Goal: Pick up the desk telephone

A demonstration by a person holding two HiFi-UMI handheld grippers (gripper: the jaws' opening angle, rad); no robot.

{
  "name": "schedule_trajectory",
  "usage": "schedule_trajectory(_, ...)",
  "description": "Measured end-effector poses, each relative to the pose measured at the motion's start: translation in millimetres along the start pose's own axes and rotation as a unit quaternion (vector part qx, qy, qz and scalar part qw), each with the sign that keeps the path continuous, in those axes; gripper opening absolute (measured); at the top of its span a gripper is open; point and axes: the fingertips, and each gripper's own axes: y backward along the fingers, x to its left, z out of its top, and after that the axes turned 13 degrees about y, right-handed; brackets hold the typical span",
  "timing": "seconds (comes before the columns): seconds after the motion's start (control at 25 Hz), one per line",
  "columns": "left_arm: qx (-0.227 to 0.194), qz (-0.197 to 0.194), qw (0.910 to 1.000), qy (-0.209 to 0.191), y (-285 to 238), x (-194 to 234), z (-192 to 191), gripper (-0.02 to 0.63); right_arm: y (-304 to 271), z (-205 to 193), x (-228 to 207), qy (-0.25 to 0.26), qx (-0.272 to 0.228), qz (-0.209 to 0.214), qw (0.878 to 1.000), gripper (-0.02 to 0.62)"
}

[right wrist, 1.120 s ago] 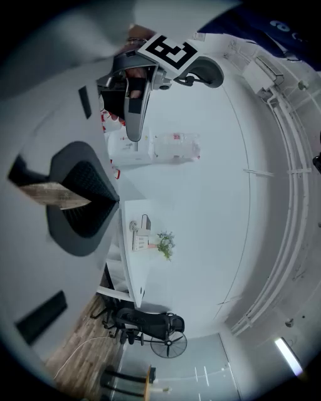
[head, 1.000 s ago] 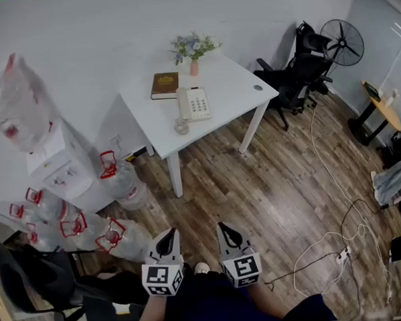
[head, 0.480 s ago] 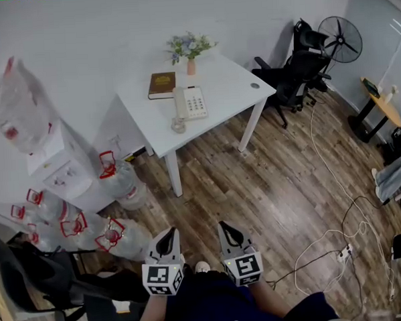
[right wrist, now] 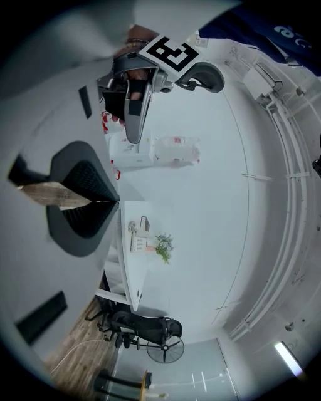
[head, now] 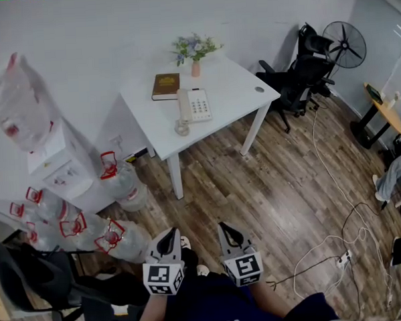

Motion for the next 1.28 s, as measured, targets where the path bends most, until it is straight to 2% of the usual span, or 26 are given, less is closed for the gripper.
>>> schedule_trajectory(0.52,0.000,-0.030,0.9995,-0.010,-89,28,39,0.017,-70,0,-47,-0.001,0.023,-0.026,0.999,0.021)
schedule_trajectory(0.88,-0.006,-0.030,0.9993,-0.021,-136,63,71,0.017,-134,10,-70,-0.011,0.034,-0.032,0.999,0.021)
schedule_trajectory(1.08,0.015,-0.032,0.9993,-0.013,-157,90,71,0.017,-164,13,-73,0.005,0.049,-0.042,0.998,0.021)
schedule_trajectory(1.28,0.022,-0.048,0.9984,-0.021,-171,105,80,0.017,-181,20,-80,-0.005,0.044,-0.063,0.997,0.021)
